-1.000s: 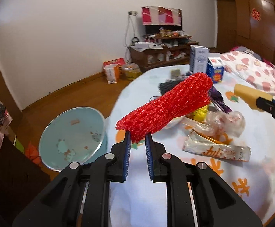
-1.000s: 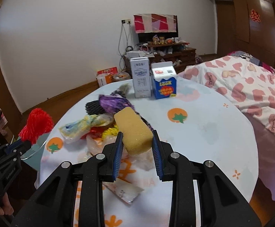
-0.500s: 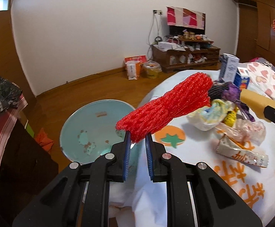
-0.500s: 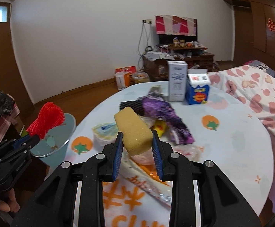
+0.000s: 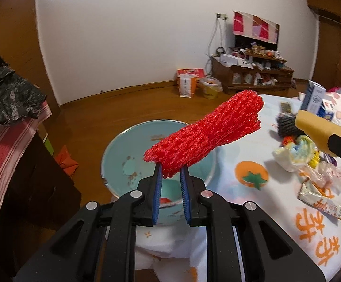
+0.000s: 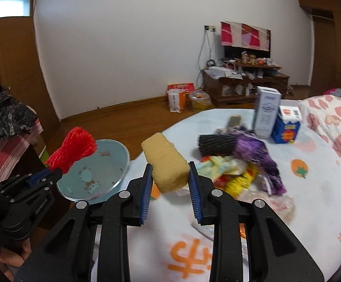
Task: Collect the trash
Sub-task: 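Carry sponge and netting over the wastebasket and open both tools to drop them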
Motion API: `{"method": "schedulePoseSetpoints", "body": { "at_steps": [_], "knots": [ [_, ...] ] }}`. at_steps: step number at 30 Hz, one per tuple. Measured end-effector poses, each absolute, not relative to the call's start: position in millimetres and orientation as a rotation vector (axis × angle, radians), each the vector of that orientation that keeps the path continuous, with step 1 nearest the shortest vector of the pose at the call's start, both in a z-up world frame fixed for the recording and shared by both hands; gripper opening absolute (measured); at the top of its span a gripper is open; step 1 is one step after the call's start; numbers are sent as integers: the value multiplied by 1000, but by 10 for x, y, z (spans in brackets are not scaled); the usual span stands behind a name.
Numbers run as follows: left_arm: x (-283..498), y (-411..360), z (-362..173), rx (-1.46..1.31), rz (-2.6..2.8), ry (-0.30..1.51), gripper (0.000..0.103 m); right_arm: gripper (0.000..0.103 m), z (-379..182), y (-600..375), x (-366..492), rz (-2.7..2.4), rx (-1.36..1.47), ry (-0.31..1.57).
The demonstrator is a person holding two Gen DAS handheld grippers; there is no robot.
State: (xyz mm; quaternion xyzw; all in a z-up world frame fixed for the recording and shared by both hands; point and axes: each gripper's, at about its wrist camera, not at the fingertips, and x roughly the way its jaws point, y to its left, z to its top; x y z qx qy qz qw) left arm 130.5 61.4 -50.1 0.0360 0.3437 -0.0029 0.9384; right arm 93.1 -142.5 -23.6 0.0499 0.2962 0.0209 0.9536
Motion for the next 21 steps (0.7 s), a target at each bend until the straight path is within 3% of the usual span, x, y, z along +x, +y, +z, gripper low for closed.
{"method": "schedulePoseSetpoints", "body": {
  "at_steps": [21],
  "knots": [
    [1714,1229,-821,12,161,797,16,30,-494,-640,1662,168,66,702]
  ]
}}
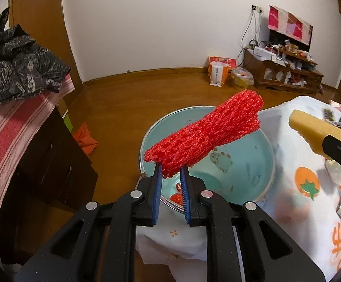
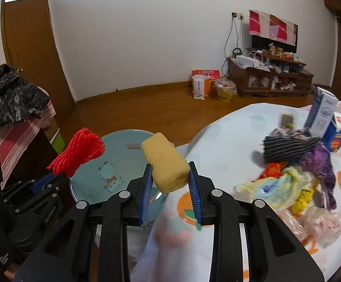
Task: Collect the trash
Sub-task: 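Carry sponge and netting over the wastebasket and open both tools to drop them, then return to the table and grasp the white snack wrappers with the right tool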
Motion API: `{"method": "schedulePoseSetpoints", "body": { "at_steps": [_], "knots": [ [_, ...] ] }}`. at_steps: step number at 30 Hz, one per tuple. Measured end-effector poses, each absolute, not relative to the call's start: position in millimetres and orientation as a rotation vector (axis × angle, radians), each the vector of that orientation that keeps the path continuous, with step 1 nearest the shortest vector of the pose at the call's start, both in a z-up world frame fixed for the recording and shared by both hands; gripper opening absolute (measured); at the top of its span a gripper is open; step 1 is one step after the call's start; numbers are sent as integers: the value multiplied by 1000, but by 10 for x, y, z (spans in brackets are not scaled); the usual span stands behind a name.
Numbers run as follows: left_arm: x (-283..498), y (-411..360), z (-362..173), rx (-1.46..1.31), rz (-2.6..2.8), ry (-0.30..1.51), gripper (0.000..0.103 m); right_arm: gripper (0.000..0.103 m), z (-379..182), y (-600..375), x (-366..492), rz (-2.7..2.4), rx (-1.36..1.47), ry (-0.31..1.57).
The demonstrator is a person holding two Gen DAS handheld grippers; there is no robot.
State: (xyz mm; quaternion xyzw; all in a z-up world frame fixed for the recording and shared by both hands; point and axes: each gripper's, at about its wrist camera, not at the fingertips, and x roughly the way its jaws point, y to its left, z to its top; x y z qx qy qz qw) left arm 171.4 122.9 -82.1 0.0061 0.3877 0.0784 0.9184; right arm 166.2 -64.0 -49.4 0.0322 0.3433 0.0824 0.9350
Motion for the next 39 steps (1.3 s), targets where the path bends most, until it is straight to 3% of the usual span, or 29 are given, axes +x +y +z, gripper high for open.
{"method": "schedulePoseSetpoints", "body": {
  "at_steps": [19,22,24,27,32,36,39],
  "knots": [
    [2079,1303,-1226,22,204,894,18,31,-962,-264,2241,207,41,839],
    [2110,1308,-1248,24,219,899,19,35,-1004,-232,2291,220,40,853],
    [2110,1319,-1244,29,232,897,28,48,-1029,-222,2312,228,43,864],
    [2075,1354,-1222,19,246,888,48,56,-1009,-247,2301,228,56,853],
    [2017,1373,-1143,12,258,867,69,72,-923,-313,2249,224,72,839],
    [1919,1361,-1057,12,282,843,84,83,-818,-411,2165,200,85,807],
    [1858,1362,-1017,8,290,838,85,89,-716,-520,2086,176,101,777]
  ]
}}
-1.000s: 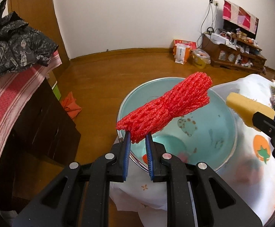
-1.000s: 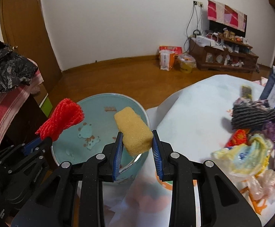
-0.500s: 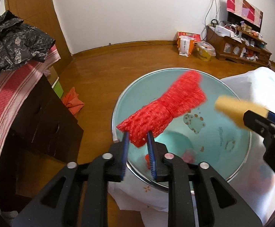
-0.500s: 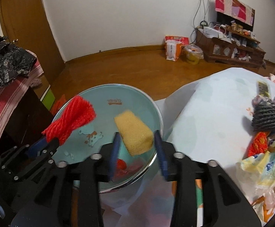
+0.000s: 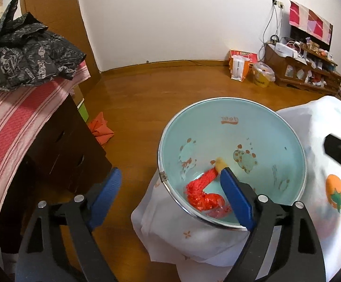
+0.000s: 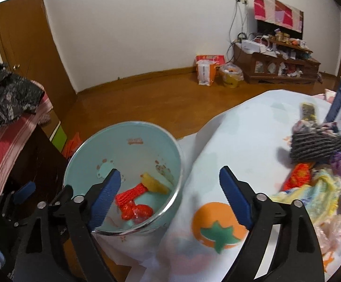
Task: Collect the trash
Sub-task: 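Return to the table and grasp the white snack wrappers with the right tool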
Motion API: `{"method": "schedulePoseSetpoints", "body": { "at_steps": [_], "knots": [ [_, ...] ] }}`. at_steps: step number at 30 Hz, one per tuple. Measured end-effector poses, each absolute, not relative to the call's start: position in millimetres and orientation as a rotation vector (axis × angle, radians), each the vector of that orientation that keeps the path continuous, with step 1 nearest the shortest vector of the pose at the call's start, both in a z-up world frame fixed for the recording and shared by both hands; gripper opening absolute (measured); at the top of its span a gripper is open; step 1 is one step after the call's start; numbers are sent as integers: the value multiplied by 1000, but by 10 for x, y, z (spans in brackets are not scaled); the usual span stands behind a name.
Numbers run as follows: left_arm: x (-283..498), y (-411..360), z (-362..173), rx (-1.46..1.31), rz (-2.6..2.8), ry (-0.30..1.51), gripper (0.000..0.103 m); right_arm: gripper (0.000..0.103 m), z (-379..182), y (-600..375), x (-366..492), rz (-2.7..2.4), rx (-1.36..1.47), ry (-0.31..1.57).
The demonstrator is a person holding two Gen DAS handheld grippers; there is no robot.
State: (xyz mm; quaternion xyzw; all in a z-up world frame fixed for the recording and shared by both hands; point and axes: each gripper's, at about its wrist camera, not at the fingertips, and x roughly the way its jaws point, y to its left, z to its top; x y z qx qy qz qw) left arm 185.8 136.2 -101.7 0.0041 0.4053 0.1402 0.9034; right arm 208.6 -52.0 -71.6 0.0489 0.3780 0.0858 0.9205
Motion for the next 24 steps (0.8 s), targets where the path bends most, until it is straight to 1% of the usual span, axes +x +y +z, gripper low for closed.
{"method": "schedulePoseSetpoints", "body": {
  "at_steps": [2,5,7,9,18,24],
  "knots": [
    [1821,1346,-987,8,300,833,90,91,-659,-606,2015,148,105,758],
    [1735,1290,-927,13,304,814,94,91,-572,-752,1885,114,114,717],
    [1672,1221,-872,21,298,797,97,93,-524,-851,1788,86,114,684],
    [1622,1151,-815,32,284,782,97,97,-480,-963,1692,56,106,661],
    [1397,664,-614,78,190,733,97,97,-399,-1441,1322,-21,100,656],
    [1232,365,-569,118,111,714,97,97,-395,-1832,1011,-86,103,637]
  ]
}}
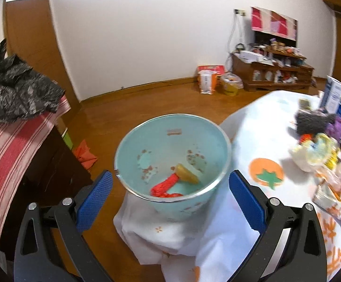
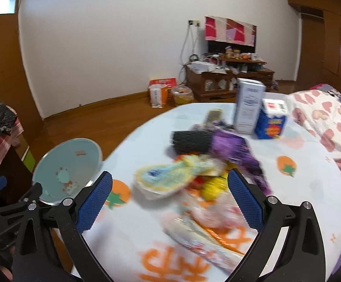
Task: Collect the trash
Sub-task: 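Return to the table and grasp the white snack wrappers with the right tool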
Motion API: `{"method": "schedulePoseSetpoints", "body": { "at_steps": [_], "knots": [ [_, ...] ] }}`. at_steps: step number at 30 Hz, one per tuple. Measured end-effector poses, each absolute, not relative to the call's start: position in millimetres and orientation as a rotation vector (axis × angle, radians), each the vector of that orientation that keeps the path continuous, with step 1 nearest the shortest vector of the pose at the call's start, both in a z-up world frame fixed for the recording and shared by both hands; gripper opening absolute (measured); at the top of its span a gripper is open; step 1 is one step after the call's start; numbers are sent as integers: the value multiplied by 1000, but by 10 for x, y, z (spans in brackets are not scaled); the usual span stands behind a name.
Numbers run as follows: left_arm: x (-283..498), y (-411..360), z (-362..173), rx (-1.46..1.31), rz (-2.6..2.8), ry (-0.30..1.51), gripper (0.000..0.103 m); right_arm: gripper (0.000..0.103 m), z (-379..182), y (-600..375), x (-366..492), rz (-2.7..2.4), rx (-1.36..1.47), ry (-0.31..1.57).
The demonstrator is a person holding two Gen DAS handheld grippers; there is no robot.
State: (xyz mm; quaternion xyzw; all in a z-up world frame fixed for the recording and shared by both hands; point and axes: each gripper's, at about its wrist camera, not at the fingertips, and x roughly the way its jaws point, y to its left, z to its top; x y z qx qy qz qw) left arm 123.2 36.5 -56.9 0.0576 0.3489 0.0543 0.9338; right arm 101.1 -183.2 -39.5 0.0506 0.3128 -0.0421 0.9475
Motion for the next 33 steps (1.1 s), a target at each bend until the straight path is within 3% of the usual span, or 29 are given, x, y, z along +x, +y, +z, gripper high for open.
{"method": "schedulePoseSetpoints", "body": {
  "at_steps": [14,18,24,25,29,33],
  "knots": [
    [957,-308,-775,201,-63,747,97,95,-694,-2742,431,-198,155,720],
    [920,-358,-849,230,-73,760,97,85,-843,-2752,407,-161,130,776],
    [917,-299,-889,240,-55,784,97,81,-1083,-2553,571,-42,118,869],
    [912,-294,-891,240,-52,785,97,79,-1112,-2520,593,-29,107,884],
    [926,-259,-868,230,-42,785,97,50,-1263,-2412,633,0,71,958],
    [930,-262,-865,226,-46,788,97,42,-1292,-2410,562,26,61,967]
  ]
}}
